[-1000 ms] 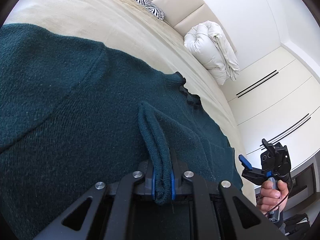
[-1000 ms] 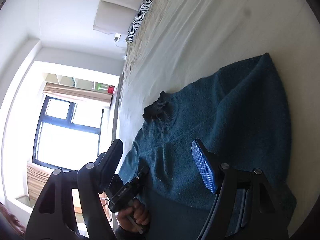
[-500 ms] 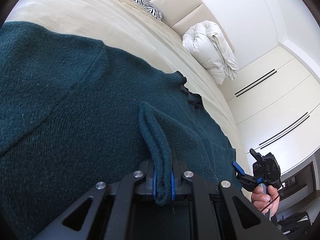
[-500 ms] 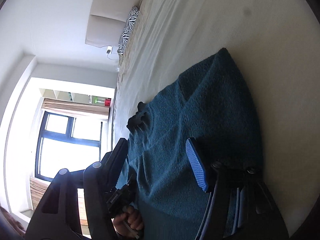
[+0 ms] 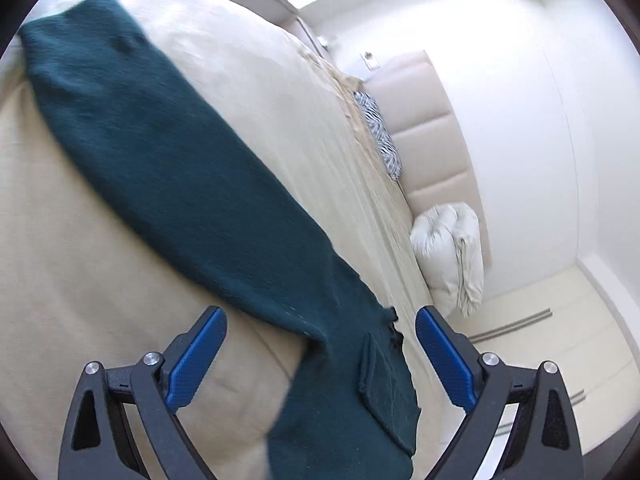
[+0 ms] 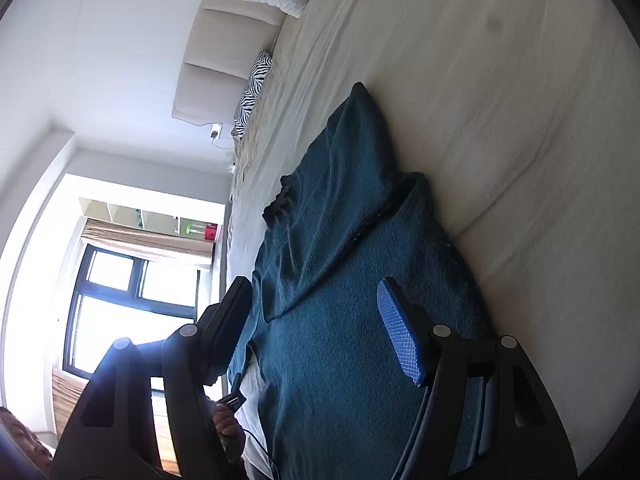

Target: Fold small clothes

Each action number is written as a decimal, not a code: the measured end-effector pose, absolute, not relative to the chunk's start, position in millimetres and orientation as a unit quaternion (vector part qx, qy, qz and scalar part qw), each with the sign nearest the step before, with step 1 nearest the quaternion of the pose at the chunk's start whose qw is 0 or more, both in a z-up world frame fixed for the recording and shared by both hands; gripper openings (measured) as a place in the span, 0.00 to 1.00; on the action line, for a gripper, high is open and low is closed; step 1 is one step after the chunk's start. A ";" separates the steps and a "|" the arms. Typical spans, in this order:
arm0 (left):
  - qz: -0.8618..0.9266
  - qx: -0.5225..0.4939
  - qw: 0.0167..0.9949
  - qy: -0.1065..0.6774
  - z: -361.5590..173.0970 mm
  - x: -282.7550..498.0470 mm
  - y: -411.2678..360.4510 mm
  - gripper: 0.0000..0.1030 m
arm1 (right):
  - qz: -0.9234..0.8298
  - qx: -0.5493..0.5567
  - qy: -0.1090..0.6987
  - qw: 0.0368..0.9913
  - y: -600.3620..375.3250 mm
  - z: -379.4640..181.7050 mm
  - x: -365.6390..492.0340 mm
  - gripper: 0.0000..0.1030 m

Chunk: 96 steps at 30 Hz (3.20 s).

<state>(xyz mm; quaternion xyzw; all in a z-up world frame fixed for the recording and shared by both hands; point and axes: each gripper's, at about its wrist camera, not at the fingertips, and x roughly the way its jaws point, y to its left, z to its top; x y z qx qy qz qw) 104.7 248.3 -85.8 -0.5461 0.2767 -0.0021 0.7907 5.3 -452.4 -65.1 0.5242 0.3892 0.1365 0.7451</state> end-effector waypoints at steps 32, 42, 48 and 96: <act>-0.090 0.067 0.900 0.420 -75.8 183.8 -66.5 0.13 | 0.214 0.450 0.437 0.749 -304.7 -33.7 24.2 0.63; -0.102 0.024 0.913 0.394 -70.9 140.3 -23.0 0.76 | 0.212 0.420 0.499 0.728 -253.7 -68.3 87.7 0.63; -0.105 -0.198 0.895 0.385 -62.9 115.7 64.3 0.78 | 0.216 0.234 0.510 0.799 -181.4 -34.1 112.0 0.63; -0.049 -0.308 0.879 0.360 -61.8 88.6 147.6 0.76 | 0.117 0.437 0.412 0.791 -278.5 -92.5 176.2 0.16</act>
